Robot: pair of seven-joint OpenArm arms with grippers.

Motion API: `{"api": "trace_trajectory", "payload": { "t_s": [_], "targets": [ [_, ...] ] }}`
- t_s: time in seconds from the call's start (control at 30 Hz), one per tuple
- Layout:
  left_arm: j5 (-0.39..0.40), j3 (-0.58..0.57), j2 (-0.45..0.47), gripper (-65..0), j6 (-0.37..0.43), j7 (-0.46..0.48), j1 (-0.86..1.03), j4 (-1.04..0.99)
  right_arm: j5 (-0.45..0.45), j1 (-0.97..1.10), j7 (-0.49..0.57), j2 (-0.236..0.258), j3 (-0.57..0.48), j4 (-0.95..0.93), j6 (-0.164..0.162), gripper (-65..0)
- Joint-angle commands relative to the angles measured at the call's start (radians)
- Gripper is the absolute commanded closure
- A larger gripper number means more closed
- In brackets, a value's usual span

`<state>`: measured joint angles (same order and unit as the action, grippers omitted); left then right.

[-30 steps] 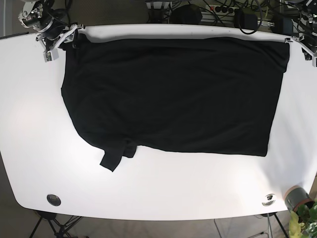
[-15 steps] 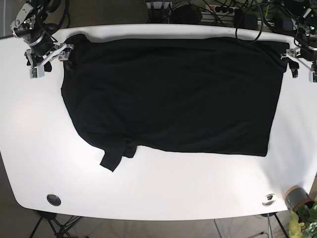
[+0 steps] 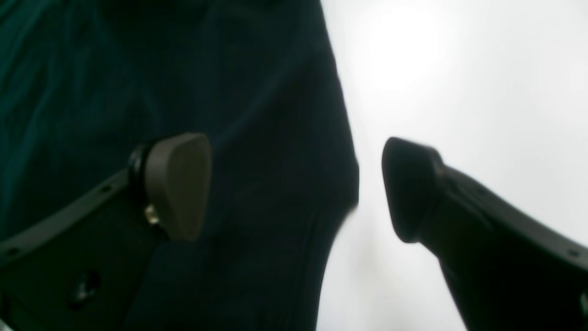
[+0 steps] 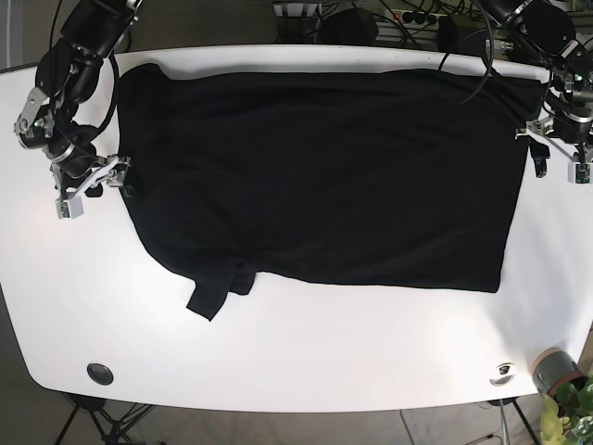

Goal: Fold the T-shirt properly
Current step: 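Release the shirt and move the right gripper along its side edge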

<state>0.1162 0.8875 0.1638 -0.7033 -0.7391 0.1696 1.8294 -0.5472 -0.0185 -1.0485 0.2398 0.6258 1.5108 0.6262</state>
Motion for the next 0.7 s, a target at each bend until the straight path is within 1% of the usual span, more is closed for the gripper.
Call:
{"api": "trace_trajectory", "payload": {
  "t_s": [0.0, 0.13, 0.2, 0.4, 0.53, 0.67],
  "targets": [
    [0.010, 0.005, 0.016, -37.9, 0.005, 0.017, -0.002, 0.016, -0.017, -0.064, 0.034, 0.042, 0.003, -0.051, -0.007, -55.3],
    [0.010, 0.003, 0.016, -37.9, 0.005, 0.017, -0.003, 0.016, -0.017, -0.143, 0.086, 0.077, -0.039, -0.180, -0.010, -55.3],
    [0.010, 0.003, 0.016, -37.9, 0.005, 0.017, -0.003, 0.016, -0.017, -0.180, 0.130, 0.108, -0.093, -0.263, -0.010, -55.3],
    [0.010, 0.003, 0.016, -37.9, 0.005, 0.017, -0.003, 0.016, -0.017, -0.243, 0.250, 0.146, -0.180, -0.450, -0.010, -55.3],
    [0.010, 0.003, 0.016, -37.9, 0.005, 0.017, -0.003, 0.016, -0.017, -0.268, 0.320, 0.149, -0.249, -0.546, -0.010, -55.3],
    [0.010, 0.003, 0.018, -37.9, 0.005, 0.017, -0.003, 0.014, -0.018, -0.266, 0.345, 0.142, -0.287, -0.573, -0.010, -55.3]
  ]
}}
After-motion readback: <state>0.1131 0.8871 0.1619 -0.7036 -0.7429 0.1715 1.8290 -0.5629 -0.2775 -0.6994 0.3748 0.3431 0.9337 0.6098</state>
